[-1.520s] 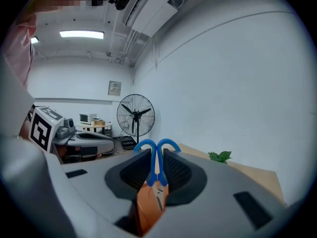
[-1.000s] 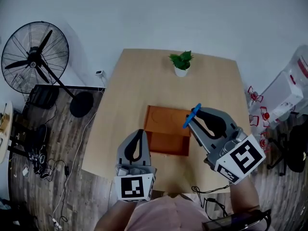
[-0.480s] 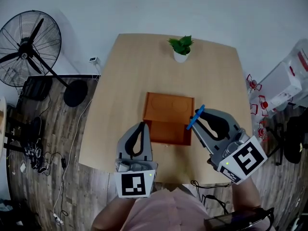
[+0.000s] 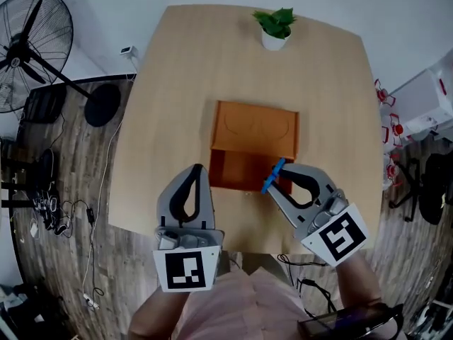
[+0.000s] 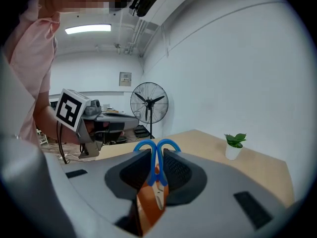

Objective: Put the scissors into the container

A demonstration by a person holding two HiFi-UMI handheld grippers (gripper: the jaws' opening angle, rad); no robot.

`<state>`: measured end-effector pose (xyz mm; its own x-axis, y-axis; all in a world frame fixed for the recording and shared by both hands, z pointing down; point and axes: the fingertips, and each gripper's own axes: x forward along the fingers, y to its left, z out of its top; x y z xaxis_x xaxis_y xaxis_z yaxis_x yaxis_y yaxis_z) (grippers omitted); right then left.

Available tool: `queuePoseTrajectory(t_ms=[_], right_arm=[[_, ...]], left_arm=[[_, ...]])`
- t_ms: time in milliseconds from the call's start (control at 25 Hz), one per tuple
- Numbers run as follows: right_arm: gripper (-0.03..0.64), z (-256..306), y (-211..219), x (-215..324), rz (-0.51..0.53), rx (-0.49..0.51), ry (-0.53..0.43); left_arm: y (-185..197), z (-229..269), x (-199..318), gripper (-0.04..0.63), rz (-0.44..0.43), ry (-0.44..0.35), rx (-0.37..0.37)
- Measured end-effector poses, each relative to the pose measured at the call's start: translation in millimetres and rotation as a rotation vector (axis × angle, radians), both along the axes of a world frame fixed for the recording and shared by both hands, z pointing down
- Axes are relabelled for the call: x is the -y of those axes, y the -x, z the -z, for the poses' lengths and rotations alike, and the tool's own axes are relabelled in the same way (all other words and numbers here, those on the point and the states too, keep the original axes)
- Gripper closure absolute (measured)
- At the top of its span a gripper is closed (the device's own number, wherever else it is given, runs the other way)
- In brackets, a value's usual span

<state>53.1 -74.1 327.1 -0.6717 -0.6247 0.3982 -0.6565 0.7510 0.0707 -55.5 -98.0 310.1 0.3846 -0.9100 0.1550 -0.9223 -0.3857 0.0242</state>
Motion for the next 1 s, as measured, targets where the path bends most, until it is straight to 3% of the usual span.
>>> queuePoseTrajectory(t_ms=[400,1000], right_arm=[[0.537,-77,15,3,0.047,-0.048,0.096],[0.535,-144,27,20,0.073,-0.142,0.222]], left_arm=[[13,-40,0,0.583,0.020,0.078,-0.006],[38,-76,18,0.583,0.053,0.149,-0.011]])
